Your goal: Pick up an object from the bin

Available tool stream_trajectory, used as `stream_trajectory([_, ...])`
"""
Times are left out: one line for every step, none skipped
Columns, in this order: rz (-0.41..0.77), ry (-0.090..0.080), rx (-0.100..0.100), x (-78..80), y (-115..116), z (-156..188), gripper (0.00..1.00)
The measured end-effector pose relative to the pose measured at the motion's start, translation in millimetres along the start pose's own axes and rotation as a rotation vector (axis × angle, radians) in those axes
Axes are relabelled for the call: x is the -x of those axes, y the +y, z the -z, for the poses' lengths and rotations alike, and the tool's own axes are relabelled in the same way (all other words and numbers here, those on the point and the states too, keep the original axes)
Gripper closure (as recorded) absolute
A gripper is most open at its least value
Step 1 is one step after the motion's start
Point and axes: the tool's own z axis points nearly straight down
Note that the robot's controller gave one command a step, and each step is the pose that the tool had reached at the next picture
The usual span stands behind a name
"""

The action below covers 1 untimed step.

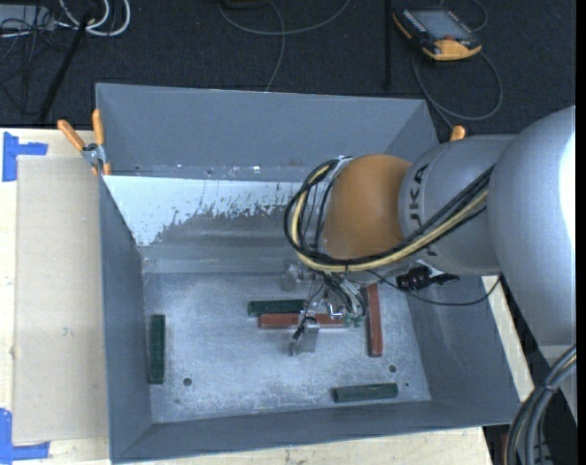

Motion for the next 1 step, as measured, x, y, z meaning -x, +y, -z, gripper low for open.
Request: stream_trajectory([-0.001, -0.002, 0.0, 0.9, 0.0, 1.2, 1.0])
